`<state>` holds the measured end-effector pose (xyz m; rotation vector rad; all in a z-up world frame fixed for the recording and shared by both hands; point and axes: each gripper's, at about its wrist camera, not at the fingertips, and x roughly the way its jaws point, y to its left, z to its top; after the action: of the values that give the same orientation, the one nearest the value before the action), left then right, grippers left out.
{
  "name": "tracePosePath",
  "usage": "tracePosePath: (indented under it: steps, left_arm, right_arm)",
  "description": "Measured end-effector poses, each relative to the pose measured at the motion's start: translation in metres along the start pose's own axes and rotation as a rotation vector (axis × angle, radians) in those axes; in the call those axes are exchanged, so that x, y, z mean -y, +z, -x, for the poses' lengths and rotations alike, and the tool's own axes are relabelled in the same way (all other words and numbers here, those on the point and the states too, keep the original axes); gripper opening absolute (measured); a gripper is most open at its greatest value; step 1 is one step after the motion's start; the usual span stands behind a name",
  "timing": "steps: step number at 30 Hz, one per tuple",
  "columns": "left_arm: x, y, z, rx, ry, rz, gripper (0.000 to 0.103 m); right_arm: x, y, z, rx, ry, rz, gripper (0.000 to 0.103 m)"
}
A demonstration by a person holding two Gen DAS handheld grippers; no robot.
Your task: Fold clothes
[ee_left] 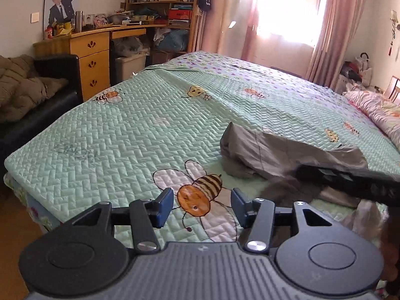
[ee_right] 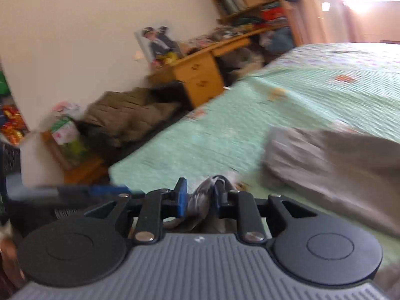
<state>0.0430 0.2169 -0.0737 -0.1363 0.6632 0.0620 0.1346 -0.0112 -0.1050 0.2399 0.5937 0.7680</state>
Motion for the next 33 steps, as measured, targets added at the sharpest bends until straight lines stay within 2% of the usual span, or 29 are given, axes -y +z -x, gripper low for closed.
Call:
tracePosePath:
  steps: [2,3,5,7,9,12,14,17,20,22,24,26,27,29,31,33]
  left_arm:
    - [0.012,-0.005,-0.013,-0.030,-0.007,-0.030,0.055]
    - [0.018,-0.008,-0.020,-0.046,-0.010,-0.045,0.055]
    - [0.033,-0.016,-0.036,-0.093,-0.032,-0.062,0.055]
    - [0.051,-0.025,-0.049,-0.130,-0.060,-0.090,0.055]
    - [0.069,-0.033,-0.061,-0.162,-0.078,-0.129,0.055]
    - [0.094,-0.044,-0.075,-0.199,-0.106,-0.185,0.055]
    - [0.107,-0.050,-0.084,-0.207,-0.100,-0.228,0.055]
    - [0.122,-0.052,-0.095,-0.220,-0.066,-0.278,0.055]
    - [0.134,-0.037,-0.097,-0.191,-0.055,-0.308,0.057]
    - [0.143,-0.024,-0.100,-0.167,-0.024,-0.327,0.071]
    - [0.152,-0.013,-0.109,-0.154,0.028,-0.350,0.075]
    - [0.159,-0.003,-0.120,-0.158,0.094,-0.364,0.075]
    - [0.160,0.001,-0.125,-0.162,0.106,-0.363,0.075]
    - [0.160,0.007,-0.135,-0.188,0.113,-0.346,0.075]
    - [0.158,0.009,-0.145,-0.220,0.110,-0.325,0.075]
    - [0.156,0.009,-0.152,-0.241,0.116,-0.313,0.075]
  right_arm:
    - [0.032,-0.017,0.043,0.071,-0.122,-0.049,0.034]
    - [0.048,-0.025,0.066,0.108,-0.197,-0.076,0.042]
    - [0.089,-0.037,0.114,0.188,-0.356,-0.163,0.045]
    - [0.133,-0.044,0.154,0.241,-0.521,-0.252,0.053]
    - [0.174,-0.050,0.181,0.257,-0.621,-0.326,0.053]
    - [0.224,-0.053,0.201,0.274,-0.585,-0.468,0.053]
    - [0.245,-0.049,0.197,0.252,-0.601,-0.468,0.053]
    - [0.267,-0.035,0.165,0.187,-0.633,-0.402,0.053]
    - [0.292,-0.019,0.128,0.167,-0.586,-0.442,0.055]
    - [0.312,-0.010,0.108,0.156,-0.562,-0.518,0.057]
    - [0.330,-0.003,0.084,0.114,-0.562,-0.564,0.057]
    - [0.332,0.004,0.061,0.075,-0.577,-0.566,0.053]
    - [0.328,0.008,0.050,0.061,-0.577,-0.536,0.036]
    - [0.311,0.016,0.032,0.035,-0.624,-0.442,0.013]
    - [0.285,0.027,0.018,0.030,-0.682,-0.296,0.011]
    - [0.252,0.039,0.004,0.043,-0.719,-0.091,0.011]
